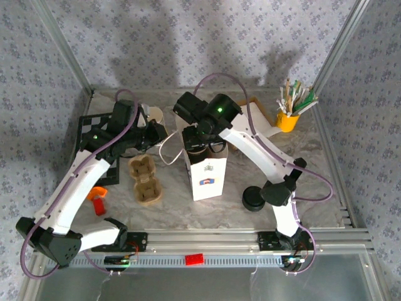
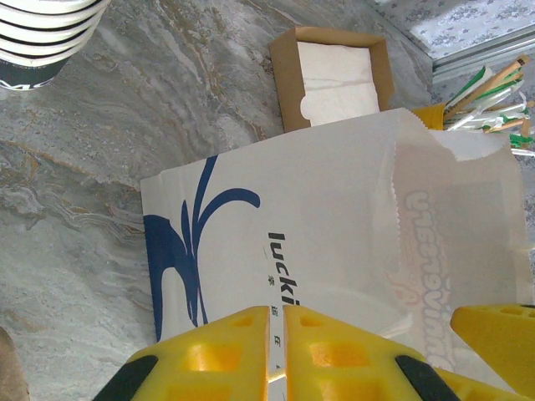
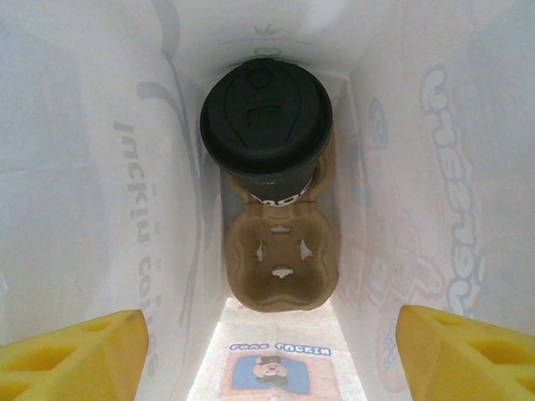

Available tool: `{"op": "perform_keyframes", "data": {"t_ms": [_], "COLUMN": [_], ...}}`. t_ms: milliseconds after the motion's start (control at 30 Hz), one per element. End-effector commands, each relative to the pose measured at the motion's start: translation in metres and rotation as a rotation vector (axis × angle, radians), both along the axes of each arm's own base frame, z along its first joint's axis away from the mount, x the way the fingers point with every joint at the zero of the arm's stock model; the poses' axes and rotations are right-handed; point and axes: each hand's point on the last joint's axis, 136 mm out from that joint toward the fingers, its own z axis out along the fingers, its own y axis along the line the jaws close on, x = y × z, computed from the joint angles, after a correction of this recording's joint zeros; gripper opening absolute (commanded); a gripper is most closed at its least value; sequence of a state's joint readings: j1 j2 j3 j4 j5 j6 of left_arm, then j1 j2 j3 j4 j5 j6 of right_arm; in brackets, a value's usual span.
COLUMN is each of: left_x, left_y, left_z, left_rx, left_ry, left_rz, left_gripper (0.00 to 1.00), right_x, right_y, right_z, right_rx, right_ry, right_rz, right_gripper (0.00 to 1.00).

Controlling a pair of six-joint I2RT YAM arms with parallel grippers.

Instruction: Pack the takeout coffee

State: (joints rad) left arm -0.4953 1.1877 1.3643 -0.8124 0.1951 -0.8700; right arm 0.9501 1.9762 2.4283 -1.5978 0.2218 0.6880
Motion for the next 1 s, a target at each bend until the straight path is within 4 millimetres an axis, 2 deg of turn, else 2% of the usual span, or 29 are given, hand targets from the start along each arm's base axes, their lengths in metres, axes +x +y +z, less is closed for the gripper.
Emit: {"op": "perform_keyframes", "data": {"t_ms": [0,467,733,967], "left_x": [0.001,0.003,0.006,0.010], "left_y": [-0.001,0.000,0.004,0.006], "left_z": [0.013,0.016,0.026,0.034], "left_rx": [-0.005,0.021,0.056,0.093], "left_ry": [-0.036,-0.049,-0.089,-0.126], "left_rz": [-0.022,-0.026,-0.034,-0.048], "left_gripper": [0.13,0.12,0.13,0.13], "right_x": [-0.007,-0.017,-0.030,-0.031], "right_y": [-0.010,-0.019,-0.025,-0.033], "right_z": [0.017,0.041,0.061,0.078], "right_rx": [0.010,0.055,0.141,0.207], "right_ry": [-0.031,-0.081,-0.104,-0.155], "right_rz": [0.002,0.042,0.069,0.111], "right_gripper": [0.79,0.75,0.72,0.72]}}
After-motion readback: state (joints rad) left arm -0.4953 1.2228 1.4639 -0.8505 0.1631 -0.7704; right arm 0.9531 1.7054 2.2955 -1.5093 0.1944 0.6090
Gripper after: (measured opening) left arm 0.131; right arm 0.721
